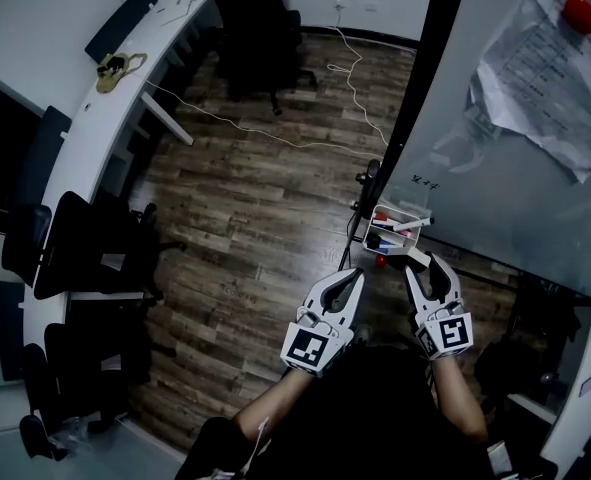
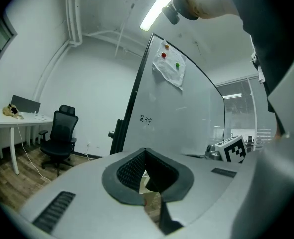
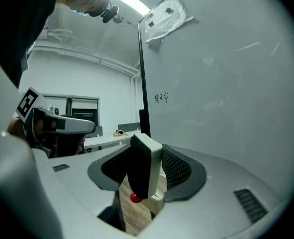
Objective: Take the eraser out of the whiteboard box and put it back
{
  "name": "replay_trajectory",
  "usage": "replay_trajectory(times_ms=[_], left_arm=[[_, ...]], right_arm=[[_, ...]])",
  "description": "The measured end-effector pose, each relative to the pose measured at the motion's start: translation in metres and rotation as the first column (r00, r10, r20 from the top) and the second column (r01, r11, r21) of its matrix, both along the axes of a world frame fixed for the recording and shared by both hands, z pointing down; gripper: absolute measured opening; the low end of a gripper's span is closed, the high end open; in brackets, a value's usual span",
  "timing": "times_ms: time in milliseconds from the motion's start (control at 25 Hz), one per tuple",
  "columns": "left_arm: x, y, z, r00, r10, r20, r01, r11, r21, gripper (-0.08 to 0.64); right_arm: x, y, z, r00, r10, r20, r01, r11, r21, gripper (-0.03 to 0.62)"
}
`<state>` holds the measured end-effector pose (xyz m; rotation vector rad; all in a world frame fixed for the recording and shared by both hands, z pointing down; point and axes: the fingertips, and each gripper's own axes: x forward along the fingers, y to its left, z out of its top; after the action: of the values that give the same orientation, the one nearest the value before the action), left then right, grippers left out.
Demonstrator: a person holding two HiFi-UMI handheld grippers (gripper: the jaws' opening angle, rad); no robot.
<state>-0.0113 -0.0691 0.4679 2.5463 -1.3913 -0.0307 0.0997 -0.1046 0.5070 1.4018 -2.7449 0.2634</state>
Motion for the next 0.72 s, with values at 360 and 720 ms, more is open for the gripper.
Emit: replay_trajectory(times_ms=[360,720], left_arm=[[0.004,0.023,-0.009,1.000,0.022,0.017,-0.022,0.999,0.038,0.006],[0.006,0.047,-0.008,1.000,-0.014,0.024,0.014,1.000,-0.006,0.006]], right_arm=[[0.003,0.033,-0.003,1.000,0.007,-0.014,-0.007,1.000,-0.006,0.201],[0.004,0.064,-0.020,0.999,0.019,0.027,-0.020,1.000,0.020,0.199]])
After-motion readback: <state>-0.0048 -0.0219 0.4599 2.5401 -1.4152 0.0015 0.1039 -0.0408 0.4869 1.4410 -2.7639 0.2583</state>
